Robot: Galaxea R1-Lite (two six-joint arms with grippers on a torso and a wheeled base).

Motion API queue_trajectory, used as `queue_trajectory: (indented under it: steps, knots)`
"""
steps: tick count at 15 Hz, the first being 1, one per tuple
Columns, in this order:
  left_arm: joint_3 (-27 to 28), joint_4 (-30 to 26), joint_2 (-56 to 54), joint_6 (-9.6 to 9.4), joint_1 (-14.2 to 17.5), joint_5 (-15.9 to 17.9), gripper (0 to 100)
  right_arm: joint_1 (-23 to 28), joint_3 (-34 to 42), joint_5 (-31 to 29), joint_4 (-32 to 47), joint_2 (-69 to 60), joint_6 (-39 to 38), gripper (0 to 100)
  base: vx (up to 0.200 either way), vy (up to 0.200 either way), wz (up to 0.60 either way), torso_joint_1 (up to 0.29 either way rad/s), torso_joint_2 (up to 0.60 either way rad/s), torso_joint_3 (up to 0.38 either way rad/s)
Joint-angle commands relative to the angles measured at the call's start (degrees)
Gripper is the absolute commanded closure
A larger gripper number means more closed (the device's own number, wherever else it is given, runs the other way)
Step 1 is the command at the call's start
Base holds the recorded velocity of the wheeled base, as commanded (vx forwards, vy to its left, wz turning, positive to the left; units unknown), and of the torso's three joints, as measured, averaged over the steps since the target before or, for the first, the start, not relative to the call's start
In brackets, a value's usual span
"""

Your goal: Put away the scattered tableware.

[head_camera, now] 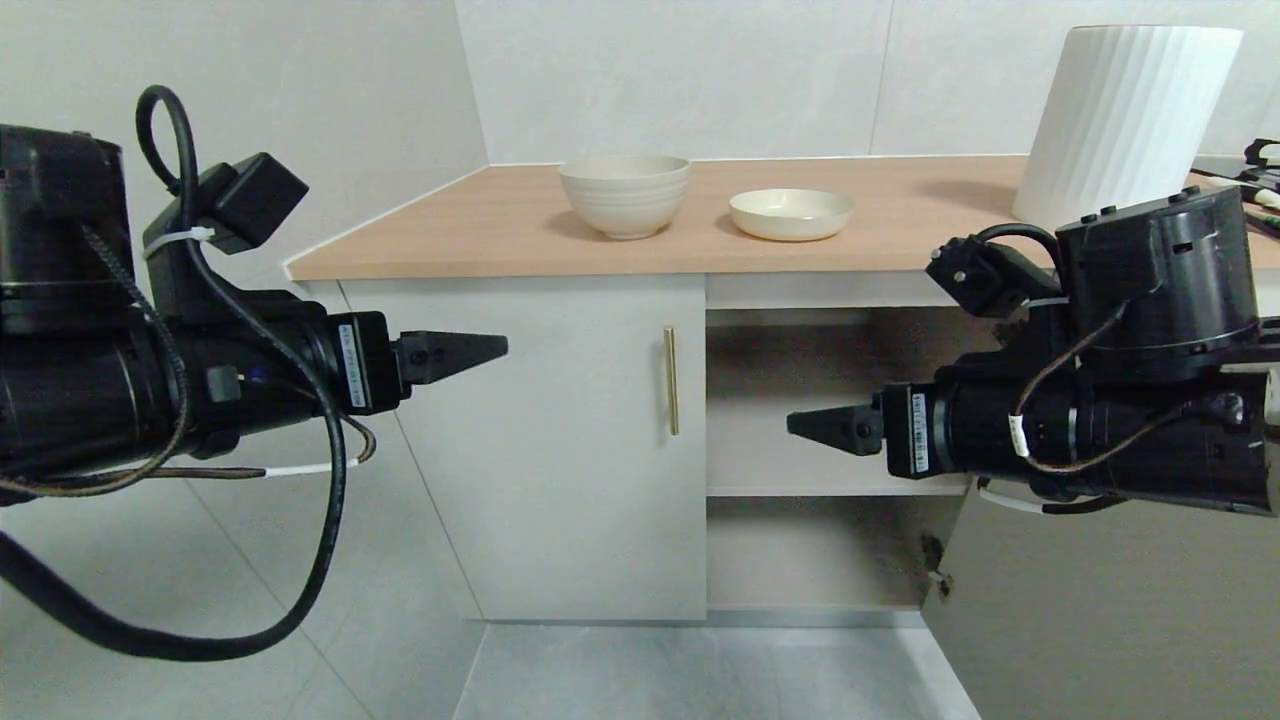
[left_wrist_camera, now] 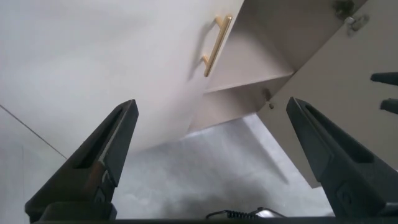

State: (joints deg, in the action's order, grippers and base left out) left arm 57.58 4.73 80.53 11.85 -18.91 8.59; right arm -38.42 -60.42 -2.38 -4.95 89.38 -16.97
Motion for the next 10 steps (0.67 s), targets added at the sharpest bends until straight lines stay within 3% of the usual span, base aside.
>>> queue_trajectory:
  steps: [1, 2, 10]
  knots:
    - [0.17, 0.02, -0.20, 0.02, 0.01, 0.02, 0, 0.19, -0.05, 0.00, -0.06, 0.00, 0.01, 0, 0.000, 0.000, 0.00, 0.000, 0.00, 0.000]
    - [0.17, 0.02, -0.20, 0.02, 0.01, 0.02, 0, 0.19, -0.05, 0.00, -0.06, -0.08, 0.01, 0, 0.000, 0.000, 0.00, 0.000, 0.00, 0.000]
    - [0.26, 0.02, -0.29, 0.02, 0.01, 0.11, 0, 0.19, 0.04, 0.00, -0.06, -0.26, -0.08, 0, 0.200, 0.000, 0.00, 0.003, 0.00, 0.002]
